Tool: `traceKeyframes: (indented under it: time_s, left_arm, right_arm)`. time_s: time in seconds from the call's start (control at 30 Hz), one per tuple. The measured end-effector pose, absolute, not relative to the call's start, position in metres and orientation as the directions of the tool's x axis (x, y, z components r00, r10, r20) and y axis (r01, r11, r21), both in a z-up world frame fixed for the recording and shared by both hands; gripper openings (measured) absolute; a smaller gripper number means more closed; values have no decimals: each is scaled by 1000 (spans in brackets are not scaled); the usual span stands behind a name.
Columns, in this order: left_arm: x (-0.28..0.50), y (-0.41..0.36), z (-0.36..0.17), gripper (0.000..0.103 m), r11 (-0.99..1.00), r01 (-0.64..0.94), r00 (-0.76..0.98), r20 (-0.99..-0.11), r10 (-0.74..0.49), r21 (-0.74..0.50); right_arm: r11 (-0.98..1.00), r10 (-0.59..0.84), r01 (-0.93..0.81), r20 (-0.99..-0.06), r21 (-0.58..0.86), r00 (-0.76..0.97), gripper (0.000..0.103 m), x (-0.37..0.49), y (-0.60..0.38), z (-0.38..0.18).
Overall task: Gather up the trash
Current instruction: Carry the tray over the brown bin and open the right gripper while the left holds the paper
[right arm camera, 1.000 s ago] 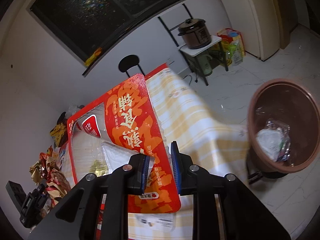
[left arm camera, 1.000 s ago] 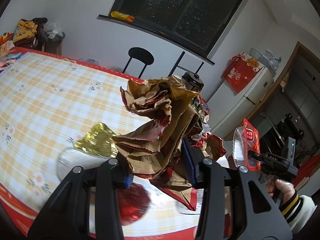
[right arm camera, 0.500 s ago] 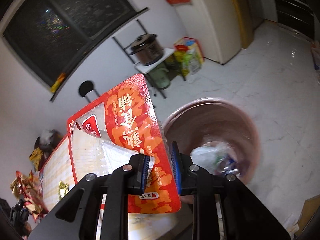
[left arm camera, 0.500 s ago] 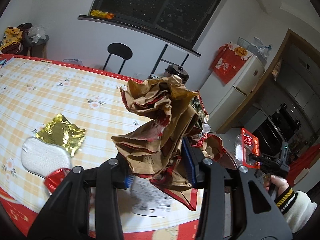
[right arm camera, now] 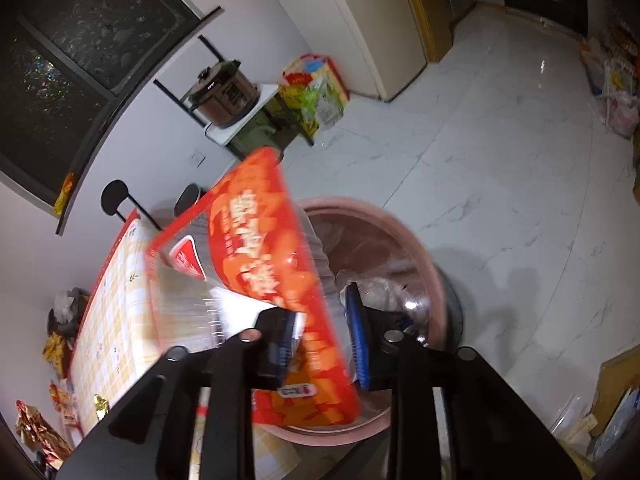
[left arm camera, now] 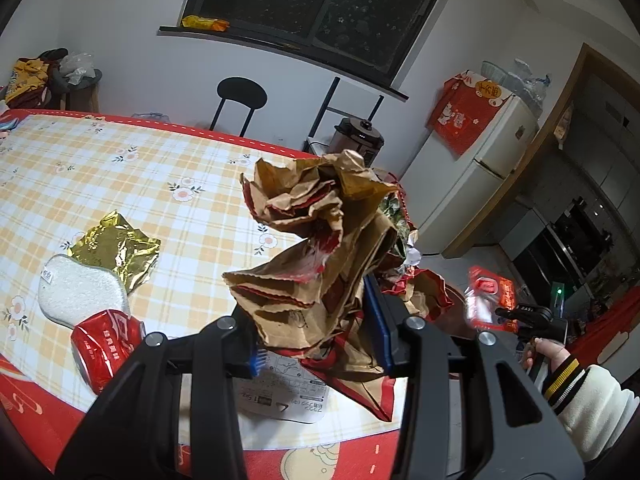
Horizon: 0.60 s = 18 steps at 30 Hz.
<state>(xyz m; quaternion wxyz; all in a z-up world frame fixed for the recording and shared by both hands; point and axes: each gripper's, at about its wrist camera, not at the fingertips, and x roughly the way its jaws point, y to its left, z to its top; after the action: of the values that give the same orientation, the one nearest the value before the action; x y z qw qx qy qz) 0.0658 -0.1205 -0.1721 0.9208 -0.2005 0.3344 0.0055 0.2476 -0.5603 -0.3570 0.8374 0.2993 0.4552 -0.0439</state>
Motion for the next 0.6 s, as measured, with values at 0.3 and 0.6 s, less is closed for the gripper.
traceKeyframes:
  time_s: [0.3,0.6]
  left_arm:
    - [71,-122,-164,43,930,-124,771,-624,-129,-346]
    - [91,-123,-161,43,935,-44,762,-617,-196,-351]
  right_arm:
    - [818,232,306,-767,487,599,73,248,-532,-354]
    - [875,134,245,-695,417,706,98,236,-518,-292]
